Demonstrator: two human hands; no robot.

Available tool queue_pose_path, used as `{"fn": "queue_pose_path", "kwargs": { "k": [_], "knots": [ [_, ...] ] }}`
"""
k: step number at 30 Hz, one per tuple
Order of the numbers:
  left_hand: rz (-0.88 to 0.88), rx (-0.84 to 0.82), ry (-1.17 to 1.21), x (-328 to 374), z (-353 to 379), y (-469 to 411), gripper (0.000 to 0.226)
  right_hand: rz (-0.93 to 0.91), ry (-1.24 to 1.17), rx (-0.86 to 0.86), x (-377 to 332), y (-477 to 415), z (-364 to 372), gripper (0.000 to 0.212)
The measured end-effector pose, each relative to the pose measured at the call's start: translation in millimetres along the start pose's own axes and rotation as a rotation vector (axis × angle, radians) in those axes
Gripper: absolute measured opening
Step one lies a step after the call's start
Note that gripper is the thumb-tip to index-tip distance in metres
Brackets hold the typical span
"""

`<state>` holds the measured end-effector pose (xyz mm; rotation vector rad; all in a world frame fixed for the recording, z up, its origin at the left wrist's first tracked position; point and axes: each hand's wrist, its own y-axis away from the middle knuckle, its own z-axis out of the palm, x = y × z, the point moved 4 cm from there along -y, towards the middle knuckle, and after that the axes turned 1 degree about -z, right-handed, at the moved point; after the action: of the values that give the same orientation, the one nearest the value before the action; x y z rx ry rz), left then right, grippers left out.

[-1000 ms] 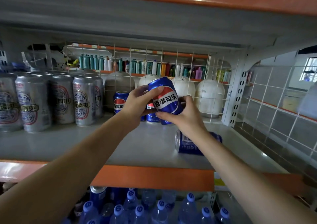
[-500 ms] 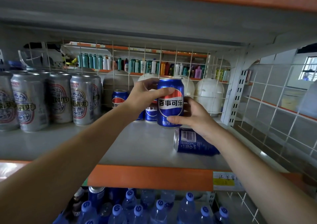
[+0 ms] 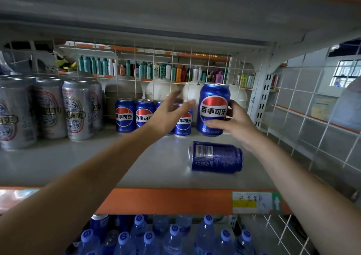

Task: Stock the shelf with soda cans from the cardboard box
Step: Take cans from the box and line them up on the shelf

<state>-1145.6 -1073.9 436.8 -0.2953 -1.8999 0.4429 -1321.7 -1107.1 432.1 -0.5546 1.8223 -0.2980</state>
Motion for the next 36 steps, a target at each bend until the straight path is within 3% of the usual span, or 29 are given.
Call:
{"fn": "queue_pose_path", "kwargs": {
  "k": [3,5,7,13,21,30,36],
  "knots": [
    [-0.110,-0.024,-0.359,-40,-7,-2,0.063,0.052,0.037,0.023,19,-13,-23,0.062],
    [-0.193,-0.141,-0.659,-67,-11,-1,0.064,0.092,0.068,0.027,35,-23,-33,0.066],
    [-0.231,-0.269,-0.784,-86,-9,3,0.066,0.130,0.082,0.011,51,-31,-37,0.068],
    [-0.296,-0.384,-0.866,-101,8,11,0.090,0.205,0.138,-0.069,89,-50,-20,0.070],
    [-0.211,-0.418,-0.994,-92,16,14,0.063,0.254,0.178,-0.142,106,-76,2,0.073],
    [-0.176,-0.421,-1.005,-100,13,12,0.064,0.237,0.153,-0.157,112,-90,22,0.059],
    [-0.179,-0.436,-1.029,-100,15,11,0.066,0.211,0.155,-0.105,120,-94,22,0.071]
  ]
}}
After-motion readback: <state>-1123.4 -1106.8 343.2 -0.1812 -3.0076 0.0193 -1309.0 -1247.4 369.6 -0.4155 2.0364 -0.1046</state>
